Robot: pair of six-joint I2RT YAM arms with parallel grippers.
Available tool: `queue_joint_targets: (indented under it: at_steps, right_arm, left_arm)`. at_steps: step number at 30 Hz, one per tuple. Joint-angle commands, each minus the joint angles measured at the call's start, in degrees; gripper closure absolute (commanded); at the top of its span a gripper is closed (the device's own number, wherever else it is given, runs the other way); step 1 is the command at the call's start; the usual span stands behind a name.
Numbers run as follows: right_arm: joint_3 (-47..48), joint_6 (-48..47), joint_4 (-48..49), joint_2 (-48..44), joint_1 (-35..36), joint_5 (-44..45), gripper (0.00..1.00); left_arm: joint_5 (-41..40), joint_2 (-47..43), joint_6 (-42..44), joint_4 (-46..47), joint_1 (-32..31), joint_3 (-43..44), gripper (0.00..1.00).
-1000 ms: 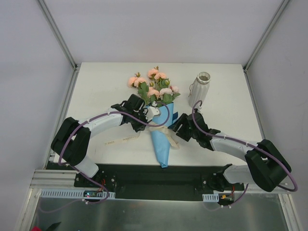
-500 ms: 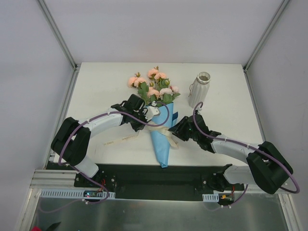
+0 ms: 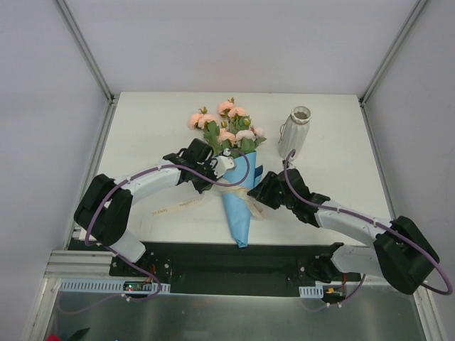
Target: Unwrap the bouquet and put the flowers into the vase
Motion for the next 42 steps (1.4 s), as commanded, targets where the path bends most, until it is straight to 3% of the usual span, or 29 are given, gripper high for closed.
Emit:
queue_joint_targets:
  at_steps: [1,6,9,13,16,18,19,22,28,35,38,42]
  right_arm:
    - [5.0,-4.4,-2.2,3.6,1.5,-1.7,0.50]
    - [6.1,-5.8,-1.7,4.6,1.9,-0.5,0.51]
    - [6.5,-6.1,-1.7,4.2,1.8,0.4,0.58]
    - [6.2,-6.1,-2.2,3.1,1.9,1.6,0.76]
    - [6.4,-6.2,-2.4,3.6,1.8,1.3,0.81]
    - [6.5,-6.7,-3.3,4.1,2.0,0.9,0.75]
    - [7.4,-7.3,-4.4,4.1,2.2,1.2,0.59]
    - [8.5,-10.1,-9.5,2.9,3.0,5.0,0.35]
    - [7.7,-11.3,-9.4,2.5,3.1,5.6,0.31]
    - [8.6,-9.5,-3.2,8.3,3.1,2.7,0.38]
    - [8.9,-9.5,-1.6,8.7,3.1,2.5,0.45]
    - [8.7,-9.8,-1.1,7.5,3.1,2.8,0.63]
  left_arm:
    - [-0.5,-2.1,0.6,-0.5,-0.4,1.5,0.97]
    - [-0.5,-1.9,0.5,-0.6,-0.4,2.0,0.97]
    - [-0.6,-1.8,0.6,-0.7,-0.4,2.2,0.97]
    - [-0.7,-1.9,0.6,-0.9,-0.4,2.6,0.97]
    - [-0.7,-1.9,0.7,-0.9,-0.4,2.7,0.97]
    - [-0.6,-1.9,0.6,-1.0,-0.4,2.6,0.97]
    - [-0.5,-1.9,0.6,-1.0,-0.4,2.6,0.97]
    - [-0.5,-2.1,0.6,-1.2,-0.5,2.4,0.97]
    - [-0.6,-2.0,0.9,-1.3,-0.5,2.4,0.97]
    - [-0.7,-2.0,0.8,-1.6,-0.5,2.9,0.97]
    - [-0.8,-1.9,0.8,-1.6,-0.4,3.1,0.97]
    - [-0.8,-2.0,0.9,-1.8,-0.5,3.4,0.97]
